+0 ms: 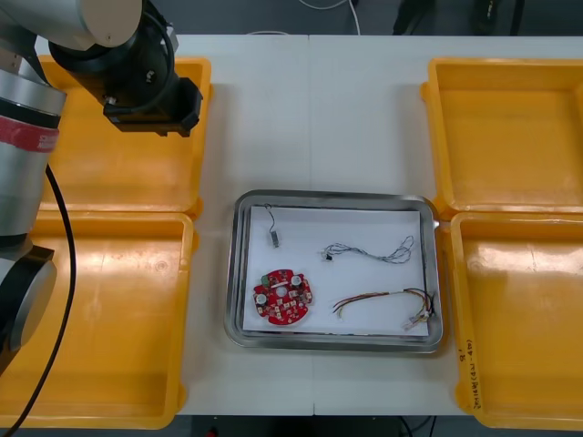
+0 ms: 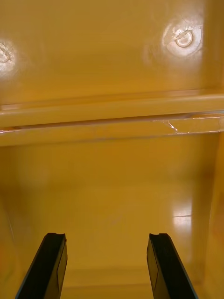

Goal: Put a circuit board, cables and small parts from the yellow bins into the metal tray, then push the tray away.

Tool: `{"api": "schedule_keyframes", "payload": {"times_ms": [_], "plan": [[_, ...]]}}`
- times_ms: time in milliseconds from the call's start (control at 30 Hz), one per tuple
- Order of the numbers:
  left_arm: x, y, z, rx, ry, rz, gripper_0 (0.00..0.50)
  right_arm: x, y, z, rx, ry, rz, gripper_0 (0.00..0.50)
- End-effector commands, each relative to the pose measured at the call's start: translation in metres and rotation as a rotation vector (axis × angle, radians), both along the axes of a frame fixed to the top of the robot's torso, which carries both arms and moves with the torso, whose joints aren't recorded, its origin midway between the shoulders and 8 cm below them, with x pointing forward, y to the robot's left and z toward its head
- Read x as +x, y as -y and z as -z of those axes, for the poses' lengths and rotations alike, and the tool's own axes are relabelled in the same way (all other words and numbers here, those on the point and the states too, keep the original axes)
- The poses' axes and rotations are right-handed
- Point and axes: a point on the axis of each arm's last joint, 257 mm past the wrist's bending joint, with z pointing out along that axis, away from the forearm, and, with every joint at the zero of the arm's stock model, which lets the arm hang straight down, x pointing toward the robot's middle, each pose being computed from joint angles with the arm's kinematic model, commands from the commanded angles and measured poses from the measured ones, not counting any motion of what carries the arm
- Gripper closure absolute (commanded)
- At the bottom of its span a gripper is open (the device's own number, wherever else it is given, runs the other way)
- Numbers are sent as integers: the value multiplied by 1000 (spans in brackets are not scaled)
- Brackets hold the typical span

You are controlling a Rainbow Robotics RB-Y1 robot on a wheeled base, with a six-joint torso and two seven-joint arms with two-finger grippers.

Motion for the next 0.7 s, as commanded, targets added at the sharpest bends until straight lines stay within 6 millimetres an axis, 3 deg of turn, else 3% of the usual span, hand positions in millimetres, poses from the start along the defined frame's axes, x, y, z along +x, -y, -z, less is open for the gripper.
{"api": "schedule_keyframes", "payload": {"times_ms": [33, 233, 700], "plan": [[-12, 22, -8, -93, 29, -86, 500, 1, 5, 7, -48, 2, -27, 0], [-21, 50, -3, -81, 60, -69, 500, 1, 4, 9, -40, 2, -24, 0], [-56, 115, 40, -51, 29, -105, 500, 1, 0, 12, -27, -2, -25, 0]]}}
